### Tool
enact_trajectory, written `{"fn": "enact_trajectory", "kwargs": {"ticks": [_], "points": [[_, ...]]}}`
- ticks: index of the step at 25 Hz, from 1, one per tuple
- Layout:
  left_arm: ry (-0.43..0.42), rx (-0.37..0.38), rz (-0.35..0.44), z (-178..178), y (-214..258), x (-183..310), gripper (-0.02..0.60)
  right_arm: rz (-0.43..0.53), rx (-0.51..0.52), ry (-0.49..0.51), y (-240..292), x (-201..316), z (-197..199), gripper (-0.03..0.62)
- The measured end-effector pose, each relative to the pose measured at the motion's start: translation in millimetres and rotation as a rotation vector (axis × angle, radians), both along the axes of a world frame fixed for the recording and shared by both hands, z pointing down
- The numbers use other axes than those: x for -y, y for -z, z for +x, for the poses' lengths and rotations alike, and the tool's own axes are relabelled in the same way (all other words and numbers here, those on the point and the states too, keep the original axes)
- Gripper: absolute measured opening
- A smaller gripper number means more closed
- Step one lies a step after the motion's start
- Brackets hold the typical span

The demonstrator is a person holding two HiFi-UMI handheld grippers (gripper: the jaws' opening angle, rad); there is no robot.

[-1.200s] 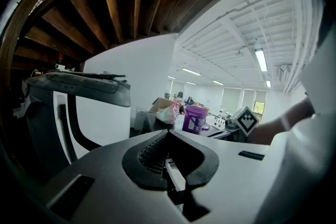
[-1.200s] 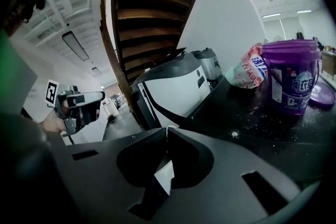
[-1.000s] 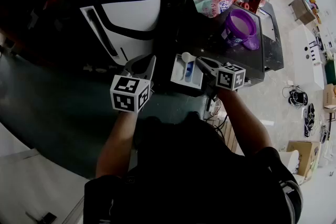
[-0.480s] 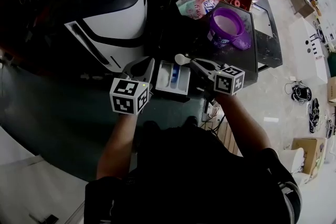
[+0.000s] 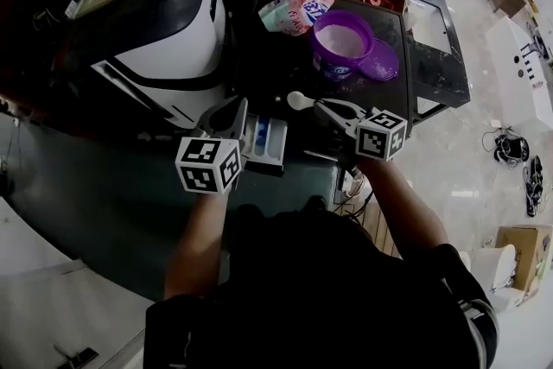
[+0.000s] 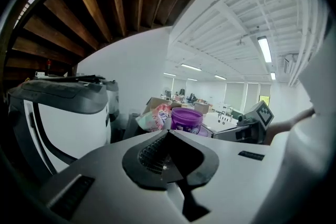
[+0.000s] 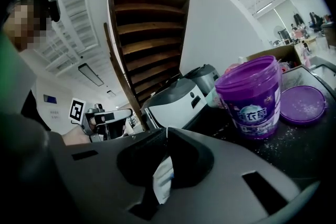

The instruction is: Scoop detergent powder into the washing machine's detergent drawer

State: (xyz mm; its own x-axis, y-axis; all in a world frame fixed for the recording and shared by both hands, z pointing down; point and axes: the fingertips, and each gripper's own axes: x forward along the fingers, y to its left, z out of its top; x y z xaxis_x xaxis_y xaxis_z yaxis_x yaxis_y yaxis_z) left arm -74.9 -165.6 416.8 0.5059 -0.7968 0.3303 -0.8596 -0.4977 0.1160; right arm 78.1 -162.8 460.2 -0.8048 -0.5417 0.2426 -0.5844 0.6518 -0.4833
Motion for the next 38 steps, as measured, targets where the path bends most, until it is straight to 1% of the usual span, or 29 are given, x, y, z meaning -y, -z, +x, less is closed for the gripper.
{"fn": "enact_trajectory", "kwargs": {"ticks": [9,13,16,20,22,25,28,30,34,38], "points": [[0.066,0.022,0.013,66,10,-4,0.008,0.006,0.124,-0.059,17,-6,100,0.018],[0.090,0.015,0.016,85,12,-4,0.008,0.021,0.175,-0.098,30,-8,136,0.018],[0.080,0.006,0.012,94,16,-2,0.008,0.045,0.191,-0.132,43,-7,154,0.018],[0.029,0.004,0.051,106,35,7,0.008,0.102,0.191,-0.159,67,-4,168,0.018],[0.000,0.015,0.074,109,46,13,0.008,0.135,0.185,-0.169,83,-2,171,0.018],[-0.032,0.023,0.127,109,69,22,0.008,0.200,0.180,-0.186,111,1,174,0.018],[-0.035,-0.010,0.182,104,95,30,0.008,0.252,0.173,-0.206,135,7,175,0.018],[-0.034,-0.023,0.204,101,106,35,0.008,0.279,0.173,-0.218,150,8,174,0.018],[-0.046,-0.009,0.230,97,119,45,0.008,0.335,0.165,-0.230,175,10,171,0.018],[-0.050,-0.006,0.245,93,129,53,0.008,0.413,0.106,-0.261,194,14,170,0.018]]}}
